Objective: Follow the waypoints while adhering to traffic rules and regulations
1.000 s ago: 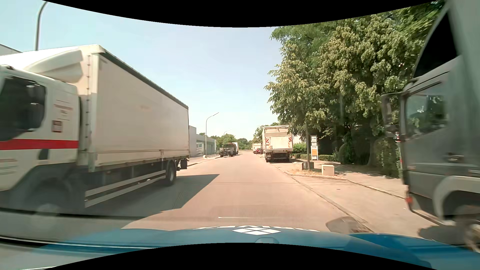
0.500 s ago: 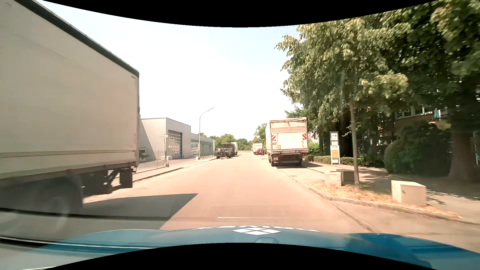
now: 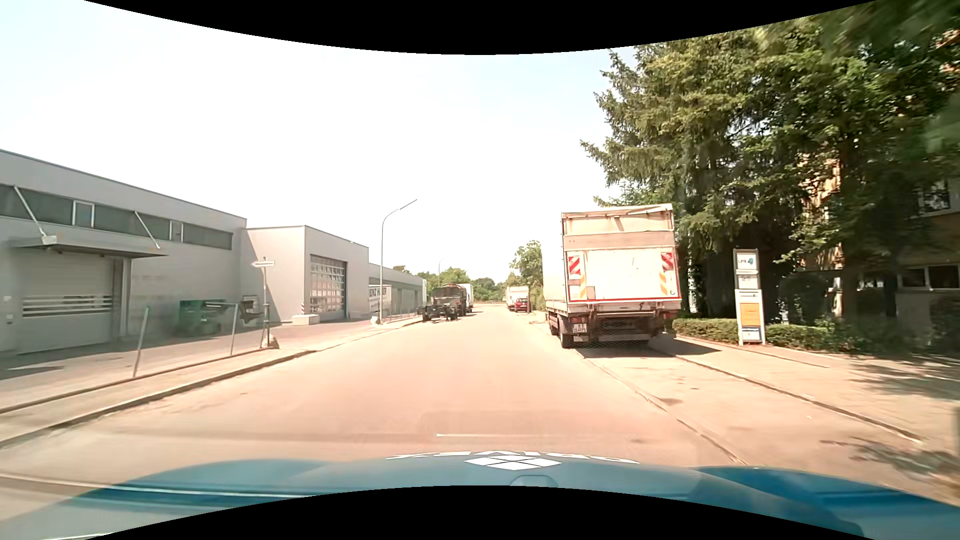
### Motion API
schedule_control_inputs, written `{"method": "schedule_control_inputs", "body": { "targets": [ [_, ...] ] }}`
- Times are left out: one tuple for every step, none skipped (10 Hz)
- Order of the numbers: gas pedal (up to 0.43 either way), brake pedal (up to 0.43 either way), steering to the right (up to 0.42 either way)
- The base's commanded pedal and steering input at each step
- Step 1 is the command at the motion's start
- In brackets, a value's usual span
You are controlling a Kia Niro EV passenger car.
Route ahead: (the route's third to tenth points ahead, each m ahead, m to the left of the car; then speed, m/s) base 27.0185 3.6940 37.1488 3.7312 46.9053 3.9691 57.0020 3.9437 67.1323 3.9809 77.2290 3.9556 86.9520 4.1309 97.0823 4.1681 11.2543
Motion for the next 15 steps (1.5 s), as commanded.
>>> {"method": "schedule_control_inputs", "body": {
  "targets": [
    [0.047,0.0,-0.002],
    [0.047,0.0,-0.002],
    [0.047,0.0,-0.002],
    [0.047,0.0,-0.002],
    [0.047,0.0,-0.002],
    [0.047,0.0,-0.002],
    [0.047,0.0,-0.002],
    [0.047,0.0,-0.001],
    [0.047,0.0,-0.001],
    [0.047,0.0,-0.001],
    [0.047,0.0,-0.001],
    [0.039,0.0,-0.001],
    [0.039,0.0,0.0],
    [0.039,0.0,0.0],
    [0.039,0.0,0.001]
  ]
}}
